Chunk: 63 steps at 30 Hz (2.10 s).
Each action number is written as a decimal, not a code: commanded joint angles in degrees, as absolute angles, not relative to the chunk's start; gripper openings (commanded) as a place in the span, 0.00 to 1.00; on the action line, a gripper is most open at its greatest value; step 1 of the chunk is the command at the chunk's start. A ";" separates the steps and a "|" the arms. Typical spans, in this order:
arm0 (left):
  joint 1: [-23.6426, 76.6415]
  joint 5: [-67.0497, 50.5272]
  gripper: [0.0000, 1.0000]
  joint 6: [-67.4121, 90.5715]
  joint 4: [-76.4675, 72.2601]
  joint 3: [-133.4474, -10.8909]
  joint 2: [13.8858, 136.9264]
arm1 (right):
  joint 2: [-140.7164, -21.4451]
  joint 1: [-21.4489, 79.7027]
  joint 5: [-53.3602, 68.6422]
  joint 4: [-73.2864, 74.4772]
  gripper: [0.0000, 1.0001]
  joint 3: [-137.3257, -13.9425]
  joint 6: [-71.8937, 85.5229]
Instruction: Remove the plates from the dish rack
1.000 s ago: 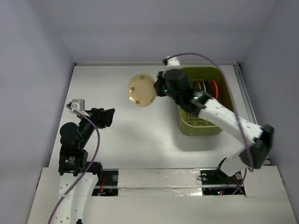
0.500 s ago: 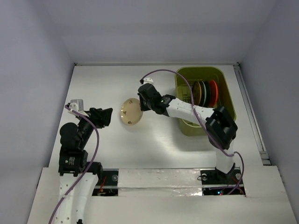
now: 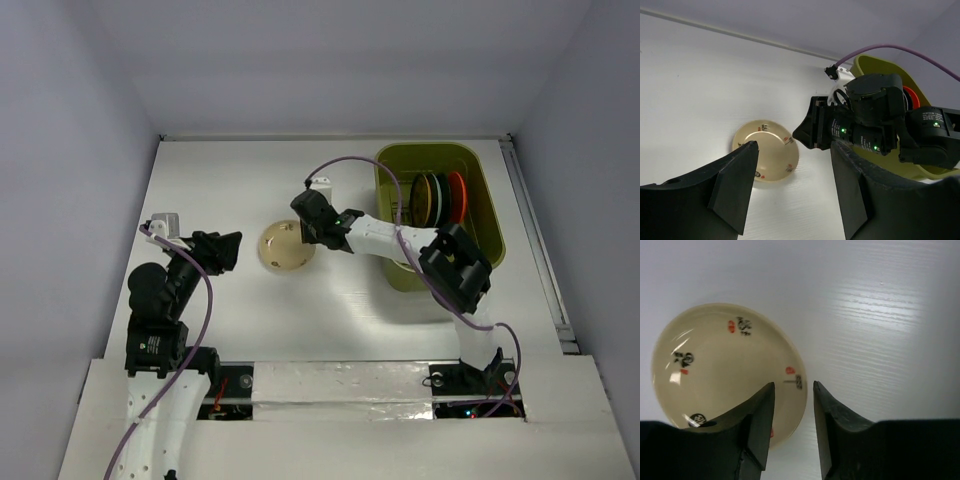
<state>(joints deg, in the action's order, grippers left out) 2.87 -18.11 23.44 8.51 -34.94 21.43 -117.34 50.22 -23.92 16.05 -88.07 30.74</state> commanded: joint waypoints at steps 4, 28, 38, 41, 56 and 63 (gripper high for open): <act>2.64 -19.34 0.57 23.64 5.89 -35.07 21.18 | -116.98 50.10 -29.26 16.26 0.46 -87.27 30.85; 3.16 -18.72 0.05 23.73 6.06 -35.07 20.04 | -81.99 31.04 -37.70 28.38 0.16 -75.76 19.43; 3.69 -18.63 0.24 23.82 6.24 -35.16 19.60 | -90.78 27.86 -41.65 32.60 0.34 -80.15 17.93; 3.69 -18.55 0.26 23.82 6.24 -35.16 19.42 | -91.67 27.86 -43.15 32.52 0.35 -80.07 18.19; 4.22 -18.72 0.29 23.82 6.24 -35.16 19.42 | -93.69 25.14 -44.91 30.76 0.34 -80.68 16.61; 4.75 -18.63 0.29 23.82 6.24 -35.16 19.34 | -96.24 24.61 -44.91 30.06 0.27 -82.26 14.77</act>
